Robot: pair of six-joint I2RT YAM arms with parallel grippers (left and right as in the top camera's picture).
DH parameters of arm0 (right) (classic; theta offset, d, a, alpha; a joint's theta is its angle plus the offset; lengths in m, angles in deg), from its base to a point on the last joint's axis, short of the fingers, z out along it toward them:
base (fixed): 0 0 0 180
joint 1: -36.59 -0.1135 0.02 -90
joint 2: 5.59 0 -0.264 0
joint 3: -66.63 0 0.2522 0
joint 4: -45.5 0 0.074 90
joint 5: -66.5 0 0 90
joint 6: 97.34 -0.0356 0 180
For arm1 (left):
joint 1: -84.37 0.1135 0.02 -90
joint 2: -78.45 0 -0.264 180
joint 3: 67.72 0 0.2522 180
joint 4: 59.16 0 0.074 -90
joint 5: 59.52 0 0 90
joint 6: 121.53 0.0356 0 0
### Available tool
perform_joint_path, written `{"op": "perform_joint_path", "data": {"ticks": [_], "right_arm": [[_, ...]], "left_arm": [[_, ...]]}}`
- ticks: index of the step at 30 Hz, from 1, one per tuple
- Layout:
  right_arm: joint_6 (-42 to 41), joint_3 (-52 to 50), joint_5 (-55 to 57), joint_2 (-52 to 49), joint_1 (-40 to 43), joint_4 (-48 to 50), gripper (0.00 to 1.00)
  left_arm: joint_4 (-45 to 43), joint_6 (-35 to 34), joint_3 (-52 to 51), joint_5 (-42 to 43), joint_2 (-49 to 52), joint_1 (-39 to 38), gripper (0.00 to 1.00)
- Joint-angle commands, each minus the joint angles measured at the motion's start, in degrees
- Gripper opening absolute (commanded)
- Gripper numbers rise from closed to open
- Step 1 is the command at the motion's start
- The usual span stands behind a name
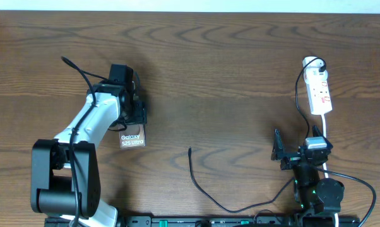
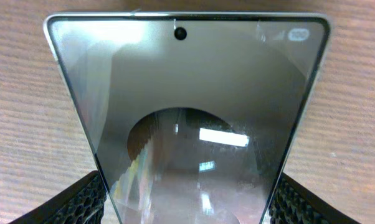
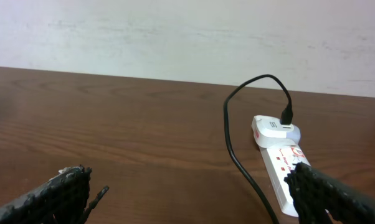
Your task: Plug charger to phone and switch on socket
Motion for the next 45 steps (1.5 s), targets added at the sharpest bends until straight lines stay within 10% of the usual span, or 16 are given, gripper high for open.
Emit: {"op": "perform_joint_path", "data": {"ticks": [1,17,19,24,26,45], "right_arm": [[0.70,-0.09,0.39,0.35,-0.28,-0.24,0.99],[0.70,-0.09,0.37,0.35,-0.28,-0.24,0.99],[0.70,-0.09,0.37,0.35,-0.28,-0.24,0.99],[0.70,-0.09,0.37,0.35,-0.28,-0.24,0.99],[0.70,-0.09,0.37,0.35,-0.28,-0.24,0.99],[0.70,-0.09,0.39,0.35,-0.28,-0.24,0.99]], "left_arm": [[-1.44,-0.07,-2.25,-2.64,0.02,0.09,0.08],[-9.38,2.95,-4.48,-5.18,8.28,0.09,0.08],[-9.22,2.89,-4.48,-5.16,8.28,0.07,0.15],[-8.68,2.73,-4.50,-5.16,8.28,0.07,0.78],[-8.55,2.73,-4.50,-5.14,8.28,0.07,0.88],[-5.99,6.03,-4.48,0.63,8.28,0.07,0.95]]}}
